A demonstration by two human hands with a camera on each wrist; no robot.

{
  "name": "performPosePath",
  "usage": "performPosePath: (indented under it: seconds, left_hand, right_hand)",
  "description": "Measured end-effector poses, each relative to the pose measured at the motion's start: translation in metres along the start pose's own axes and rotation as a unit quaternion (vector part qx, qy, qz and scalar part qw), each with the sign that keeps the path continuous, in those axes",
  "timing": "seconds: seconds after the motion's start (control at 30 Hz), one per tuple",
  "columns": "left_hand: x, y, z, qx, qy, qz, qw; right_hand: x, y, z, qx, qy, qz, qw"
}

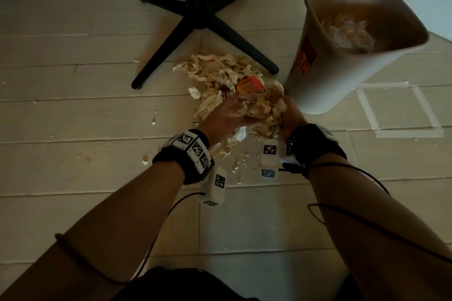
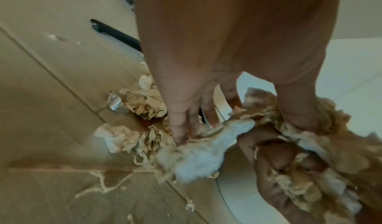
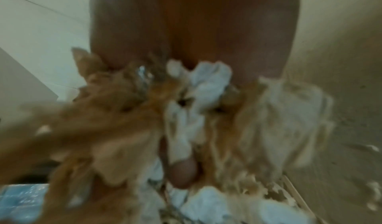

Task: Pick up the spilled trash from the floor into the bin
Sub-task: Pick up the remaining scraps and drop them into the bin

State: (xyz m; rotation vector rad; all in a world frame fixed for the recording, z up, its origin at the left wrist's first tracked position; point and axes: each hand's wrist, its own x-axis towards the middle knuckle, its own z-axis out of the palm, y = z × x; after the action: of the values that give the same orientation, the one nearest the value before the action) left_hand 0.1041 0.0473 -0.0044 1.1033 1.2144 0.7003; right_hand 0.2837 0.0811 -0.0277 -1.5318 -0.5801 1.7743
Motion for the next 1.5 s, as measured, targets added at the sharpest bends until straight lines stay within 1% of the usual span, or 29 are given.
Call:
performPosePath:
  seconds: [0.07,0.2,0.23,0.27,0.33,0.4,0.43,0.47,0.53,0.6,0.67,0.77,0.83,0.9,0.97,1.03,1.07,1.1,1.13,1.17,1.2,1.23,1.3,1.33,1.43,1.5]
  left_hand:
    - [-0.002,-0.005,-0.001,-0.048,-0.014,-0.027,0.998]
    - [0.0,-0.008,-0.002,-0.071,0.045,-0.012,0.996]
    - [0.001,-0.007,-0.002,-0.067,0.055,-0.012,0.996]
    - [0.002,-0.007,-0.004,-0.06,0.062,-0.011,0.996]
    - [0.004,-0.005,-0.006,-0.053,0.076,-0.008,0.996]
    - [0.005,0.0,-0.007,-0.047,0.104,-0.005,0.993]
    - [0.005,0.002,-0.007,-0.046,0.118,-0.003,0.992]
    - [0.006,0.004,-0.006,-0.043,0.129,0.003,0.991]
    - [0.008,0.004,-0.003,-0.019,0.147,0.022,0.989]
    - [0.008,0.003,-0.003,0.014,0.16,0.037,0.986]
    - [0.005,0.005,-0.002,0.007,0.145,0.041,0.989]
    - [-0.001,0.01,0.0,-0.043,0.067,0.052,0.995]
    - [-0.004,0.013,0.002,-0.045,0.022,0.057,0.997]
    - [-0.004,0.017,0.006,-0.018,0.005,0.066,0.998]
    - [-0.003,0.019,0.009,-0.013,0.015,0.085,0.996]
    - [-0.003,0.02,0.011,-0.033,0.039,0.089,0.995]
    - [-0.002,0.02,0.01,-0.045,0.049,0.082,0.994]
    - [0.0,0.019,0.008,-0.064,0.047,0.071,0.994]
    - [0.002,0.019,0.008,-0.104,0.036,0.051,0.993]
    - [0.005,0.016,0.006,-0.122,0.028,0.041,0.991]
    - [0.005,0.016,0.006,-0.107,0.034,0.031,0.993]
    - [0.005,0.016,0.006,-0.06,0.054,0.031,0.996]
    - [0.006,0.012,0.007,0.014,0.066,0.049,0.997]
    - [0.004,0.012,0.009,0.019,0.064,0.046,0.997]
    - [0.006,0.009,0.013,0.032,0.066,0.034,0.997]
    - [0.008,0.007,0.014,0.037,0.069,0.033,0.996]
  right_hand:
    - [0.0,-0.001,0.002,0.01,-0.006,-0.007,1.0]
    - [-0.003,-0.006,0.013,-0.025,-0.07,-0.017,0.997]
    - [-0.005,-0.008,0.017,-0.04,-0.08,-0.009,0.996]
    - [-0.006,-0.008,0.02,-0.055,-0.075,0.005,0.996]
    - [0.005,-0.003,0.019,-0.073,-0.062,0.005,0.995]
    - [0.015,0.006,0.015,-0.052,-0.076,-0.006,0.996]
    - [0.007,0.006,0.019,-0.037,-0.082,-0.009,0.996]
    - [-0.009,0.002,0.026,-0.013,-0.096,-0.011,0.995]
    - [-0.019,0.003,0.03,0.016,-0.15,-0.017,0.988]
    - [-0.021,0.005,0.033,0.004,-0.182,-0.032,0.983]
    - [-0.018,0.006,0.034,-0.021,-0.189,-0.057,0.98]
    - [-0.009,0.007,0.03,-0.052,-0.133,-0.075,0.987]
    - [-0.002,0.007,0.028,-0.06,-0.085,-0.093,0.99]
    - [0.001,0.003,0.028,-0.068,-0.024,-0.119,0.99]
    - [-0.006,-0.008,0.031,-0.105,0.016,-0.156,0.982]
    - [-0.019,-0.025,0.036,-0.173,0.074,-0.214,0.959]
    - [-0.027,-0.034,0.038,-0.219,0.102,-0.245,0.939]
    - [-0.034,-0.043,0.038,-0.258,0.121,-0.279,0.917]
    - [-0.04,-0.053,0.038,-0.281,0.131,-0.307,0.9]
    - [-0.046,-0.063,0.037,-0.295,0.141,-0.337,0.883]
    - [-0.051,-0.074,0.036,-0.305,0.157,-0.36,0.868]
    - [-0.055,-0.086,0.033,-0.307,0.18,-0.383,0.853]
    - [-0.056,-0.111,0.024,-0.281,0.221,-0.421,0.833]
    - [-0.059,-0.124,0.019,-0.271,0.239,-0.436,0.824]
    - [-0.057,-0.17,0.001,-0.296,0.288,-0.462,0.785]
    - [-0.055,-0.195,-0.011,-0.292,0.308,-0.468,0.775]
